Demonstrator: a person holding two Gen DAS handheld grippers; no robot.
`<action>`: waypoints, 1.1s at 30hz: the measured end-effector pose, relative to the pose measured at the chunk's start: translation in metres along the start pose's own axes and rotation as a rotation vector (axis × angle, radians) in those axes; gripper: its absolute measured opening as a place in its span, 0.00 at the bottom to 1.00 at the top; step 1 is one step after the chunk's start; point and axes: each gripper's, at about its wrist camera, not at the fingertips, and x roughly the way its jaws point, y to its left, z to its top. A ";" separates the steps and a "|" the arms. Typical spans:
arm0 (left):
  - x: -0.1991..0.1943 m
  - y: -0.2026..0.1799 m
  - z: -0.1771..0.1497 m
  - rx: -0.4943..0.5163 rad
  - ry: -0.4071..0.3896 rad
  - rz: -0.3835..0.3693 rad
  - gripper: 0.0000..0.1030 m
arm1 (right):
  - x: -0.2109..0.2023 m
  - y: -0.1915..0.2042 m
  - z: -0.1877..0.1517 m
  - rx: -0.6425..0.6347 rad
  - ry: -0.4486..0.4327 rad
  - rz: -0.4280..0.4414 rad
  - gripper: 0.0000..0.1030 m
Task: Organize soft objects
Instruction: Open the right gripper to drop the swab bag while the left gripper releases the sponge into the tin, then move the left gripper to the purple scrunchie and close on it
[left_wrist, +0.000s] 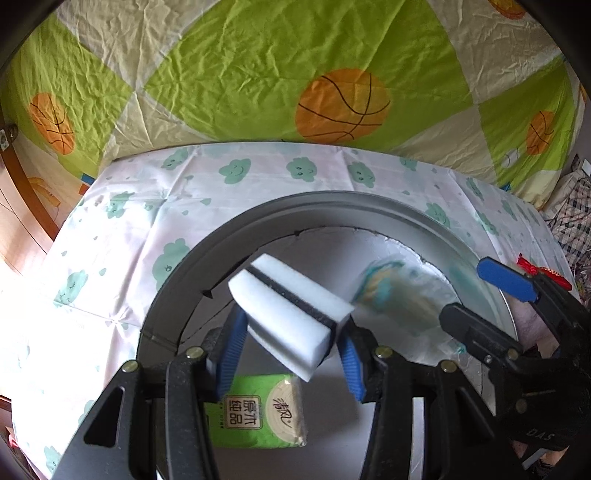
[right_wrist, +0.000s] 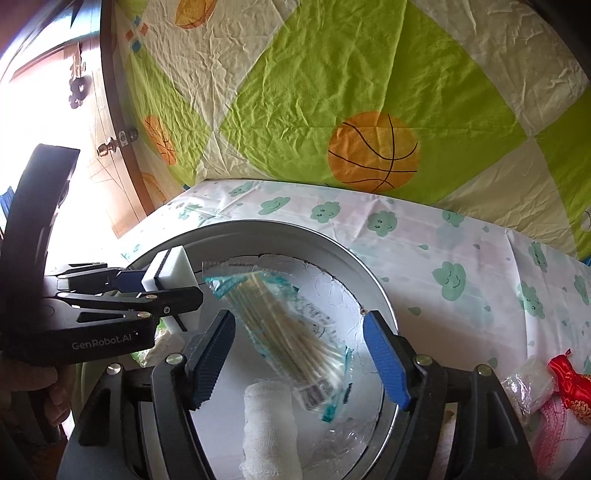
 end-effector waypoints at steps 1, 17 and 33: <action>-0.002 -0.001 0.000 0.005 -0.006 0.012 0.49 | -0.004 0.000 -0.001 0.003 -0.012 0.004 0.72; -0.067 -0.061 -0.021 0.052 -0.270 0.011 0.68 | -0.088 -0.035 -0.032 0.129 -0.221 0.044 0.76; -0.079 -0.185 -0.083 0.178 -0.360 -0.168 0.68 | -0.175 -0.152 -0.117 0.268 -0.270 -0.169 0.80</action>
